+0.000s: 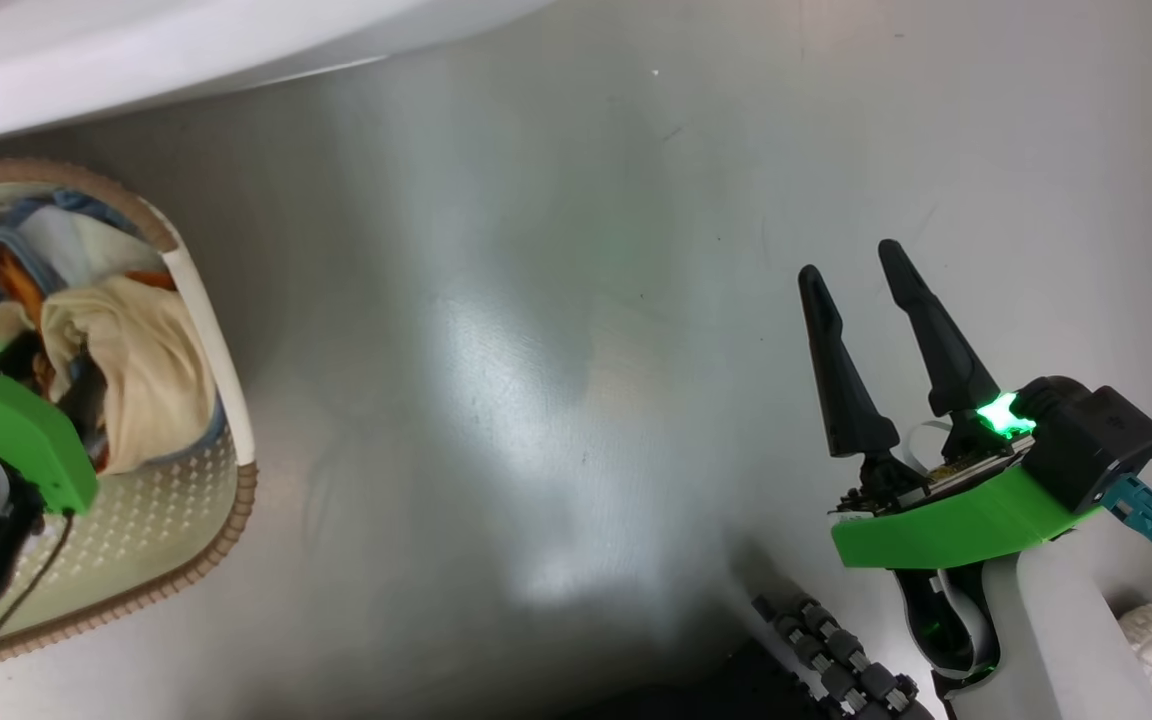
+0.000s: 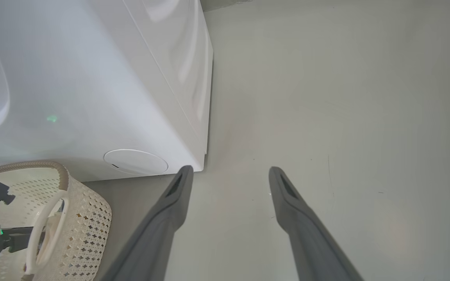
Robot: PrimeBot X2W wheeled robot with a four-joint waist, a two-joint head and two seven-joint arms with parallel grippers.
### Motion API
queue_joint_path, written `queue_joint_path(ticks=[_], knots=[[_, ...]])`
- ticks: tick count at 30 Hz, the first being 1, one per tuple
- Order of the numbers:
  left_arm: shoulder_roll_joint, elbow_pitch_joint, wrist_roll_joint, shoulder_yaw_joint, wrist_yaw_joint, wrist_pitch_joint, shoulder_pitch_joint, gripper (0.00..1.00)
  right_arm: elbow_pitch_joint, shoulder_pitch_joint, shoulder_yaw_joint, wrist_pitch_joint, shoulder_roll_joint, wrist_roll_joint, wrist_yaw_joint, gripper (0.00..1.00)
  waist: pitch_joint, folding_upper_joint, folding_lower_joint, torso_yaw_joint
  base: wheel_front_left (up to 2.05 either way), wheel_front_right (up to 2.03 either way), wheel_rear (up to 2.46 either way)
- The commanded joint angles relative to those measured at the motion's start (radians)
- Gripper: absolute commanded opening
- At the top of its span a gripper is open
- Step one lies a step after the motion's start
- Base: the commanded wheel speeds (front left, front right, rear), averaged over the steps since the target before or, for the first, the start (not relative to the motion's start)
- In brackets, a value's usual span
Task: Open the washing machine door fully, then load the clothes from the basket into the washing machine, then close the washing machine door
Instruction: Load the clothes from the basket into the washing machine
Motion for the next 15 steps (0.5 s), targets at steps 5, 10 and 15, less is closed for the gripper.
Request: queue_joint_path(ticks=[5,10,15], knots=[[0.039,0.050,-0.017,0.000,-0.002,0.045,-0.030,1.00,-0.024,0.029,0.022,-0.005,0.001,0.016,0.003,1.00,0.015,0.0000,0.0000,-0.008,0.00,0.00,0.00],[0.021,0.107,-0.015,-0.012,-0.002,0.071,-0.054,1.00,-0.022,0.027,0.020,-0.005,0.001,0.015,0.003,1.00,0.016,0.0000,0.0000,-0.010,0.00,0.00,0.00],[-0.011,0.151,-0.019,-0.017,-0.001,0.070,-0.063,0.00,-0.022,0.024,0.015,-0.005,0.001,0.014,0.003,1.00,0.006,0.0000,0.0000,-0.003,0.00,0.00,0.00]])
